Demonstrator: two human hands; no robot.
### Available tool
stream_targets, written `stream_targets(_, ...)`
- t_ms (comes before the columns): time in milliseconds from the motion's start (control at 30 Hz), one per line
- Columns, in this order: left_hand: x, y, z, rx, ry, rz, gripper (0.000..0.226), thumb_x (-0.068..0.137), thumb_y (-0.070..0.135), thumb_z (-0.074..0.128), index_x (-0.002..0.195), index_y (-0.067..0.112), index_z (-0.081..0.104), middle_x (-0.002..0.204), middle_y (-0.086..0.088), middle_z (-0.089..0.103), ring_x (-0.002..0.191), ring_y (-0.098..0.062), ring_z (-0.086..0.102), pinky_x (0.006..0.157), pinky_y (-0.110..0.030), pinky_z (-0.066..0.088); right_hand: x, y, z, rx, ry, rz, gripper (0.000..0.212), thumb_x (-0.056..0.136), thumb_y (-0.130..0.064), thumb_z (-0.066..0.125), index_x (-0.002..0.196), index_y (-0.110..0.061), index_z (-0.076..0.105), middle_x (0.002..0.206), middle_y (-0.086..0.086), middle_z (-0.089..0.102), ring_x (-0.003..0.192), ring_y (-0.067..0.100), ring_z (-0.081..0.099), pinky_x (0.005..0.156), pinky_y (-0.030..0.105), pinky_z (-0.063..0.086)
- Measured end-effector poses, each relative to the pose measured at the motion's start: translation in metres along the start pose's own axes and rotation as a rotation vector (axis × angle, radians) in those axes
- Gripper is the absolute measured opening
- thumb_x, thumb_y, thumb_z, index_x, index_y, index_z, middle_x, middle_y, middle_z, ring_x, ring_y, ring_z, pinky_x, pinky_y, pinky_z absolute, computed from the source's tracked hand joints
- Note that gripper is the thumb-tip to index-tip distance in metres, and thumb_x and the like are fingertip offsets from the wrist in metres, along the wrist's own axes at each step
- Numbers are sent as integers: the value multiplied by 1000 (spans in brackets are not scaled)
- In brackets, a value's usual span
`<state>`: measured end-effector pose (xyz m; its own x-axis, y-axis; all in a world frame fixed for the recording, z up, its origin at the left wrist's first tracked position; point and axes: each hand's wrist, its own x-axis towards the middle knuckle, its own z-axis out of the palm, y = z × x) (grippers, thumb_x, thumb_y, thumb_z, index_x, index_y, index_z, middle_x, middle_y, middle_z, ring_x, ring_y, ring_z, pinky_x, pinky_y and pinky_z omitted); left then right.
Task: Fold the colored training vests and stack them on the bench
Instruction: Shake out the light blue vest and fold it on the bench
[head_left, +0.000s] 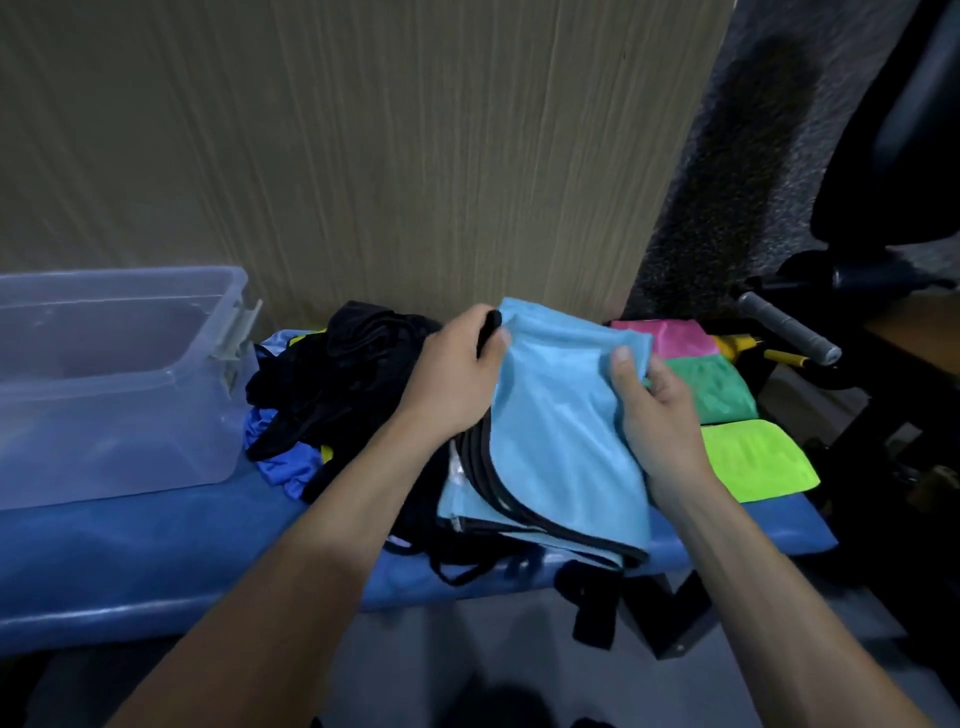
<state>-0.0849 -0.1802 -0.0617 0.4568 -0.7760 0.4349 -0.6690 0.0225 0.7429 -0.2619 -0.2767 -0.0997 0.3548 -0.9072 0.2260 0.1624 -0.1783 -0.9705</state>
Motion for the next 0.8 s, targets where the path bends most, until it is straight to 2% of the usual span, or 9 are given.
stream_targets(67, 12, -35, 28, 29, -76, -191, 28, 102, 22, 53, 75, 18, 46, 69, 5, 48, 67, -18, 45, 60, -37, 32, -5, 15, -2, 94, -108, 326, 33, 95, -27, 70, 120, -7, 64, 109, 7, 76, 101, 28, 73, 79, 37, 61)
stream_targets(133, 14, -69, 51, -6, -98, -376, 27, 101, 20, 53, 75, 17, 48, 71, 3, 49, 69, -19, 45, 55, -34, 33, -12, 31, -5, 46, -212, 546, 51, 88, -12, 77, 133, -13, 52, 107, 7, 76, 92, 24, 75, 68, 32, 61)
stream_targets(233, 15, -95, 66, -49, -36, -524, 17, 102, 20, 51, 87, 13, 58, 86, -5, 60, 71, -17, 50, 55, -27, 37, -13, 44, -7, -85, -224, 550, 94, 81, 3, 79, 157, -21, 27, 103, 5, 74, 89, 19, 74, 72, 29, 58)
stream_targets(333, 23, -89, 63, -115, 59, -543, 17, 103, 24, 51, 104, 10, 61, 96, -6, 63, 81, -19, 55, 68, -28, 41, -7, 40, -11, -183, -192, 479, 70, 86, -3, 77, 145, -21, 44, 99, 1, 72, 80, 11, 71, 64, 18, 54)
stream_targets(433, 22, -77, 56, -40, -65, -526, 29, 100, 30, 56, 124, 14, 55, 119, -8, 65, 101, -24, 63, 83, -33, 49, -14, 32, -24, -269, -290, 518, 48, 88, -20, 78, 132, -21, 58, 113, 4, 73, 84, 9, 73, 66, 20, 54)
stream_targets(500, 18, -68, 47, 59, -209, -468, 55, 100, 31, 57, 149, 16, 38, 149, -8, 47, 133, -26, 50, 106, -36, 42, -21, 28, -35, -290, -362, 517, 49, 86, -23, 80, 130, -26, 59, 116, 3, 69, 94, 12, 73, 75, 28, 60)
stream_targets(567, 13, -59, 34, 178, -289, -382, 71, 100, 32, 58, 159, 19, 21, 162, -6, 27, 146, -26, 34, 115, -36, 32, -25, 27, -42, -305, -392, 509, 51, 84, -21, 82, 129, -29, 59, 120, 6, 63, 103, 19, 71, 86, 36, 61)
stream_targets(700, -10, -46, 16, 291, -250, 32, 39, 96, 31, 65, 133, 24, 57, 132, 6, 50, 120, -16, 51, 103, -33, 43, -33, 25, -48, -591, -492, 266, 48, 80, -40, 85, 121, -43, 62, 128, -4, 53, 111, 16, 64, 96, 31, 54)
stream_targets(800, -41, -32, 19, 216, -524, 277, 35, 91, 47, 67, 121, 29, 65, 115, 16, 57, 106, -5, 55, 94, -25, 44, -43, 19, -52, -830, -664, -35, 49, 73, -51, 86, 114, -41, 61, 129, -13, 42, 116, 0, 51, 100, 17, 41)
